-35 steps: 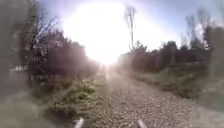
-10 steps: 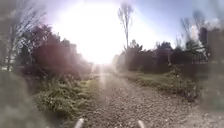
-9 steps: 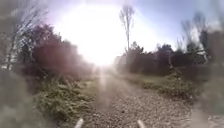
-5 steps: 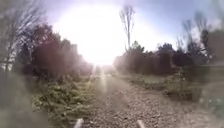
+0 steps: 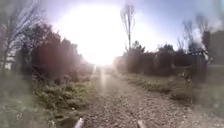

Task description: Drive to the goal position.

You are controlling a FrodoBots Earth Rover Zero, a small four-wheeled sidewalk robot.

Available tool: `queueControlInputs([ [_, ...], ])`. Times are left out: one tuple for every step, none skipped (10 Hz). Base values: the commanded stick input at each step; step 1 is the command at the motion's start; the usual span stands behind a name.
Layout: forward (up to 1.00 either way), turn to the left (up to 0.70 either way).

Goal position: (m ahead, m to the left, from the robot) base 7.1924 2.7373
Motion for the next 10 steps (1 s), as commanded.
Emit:
queueControlInputs([
  [0.50, 0.00],
  [0.50, 0.00],
  [0.50, 0.00],
  [0.50, 0.00],
  [0.50, 0.00],
  [0.50, 0.00],
  [0.50, 0.00],
  [0.50, 0.00],
  [0.50, 0.00],
  [0.50, 0.00],
])
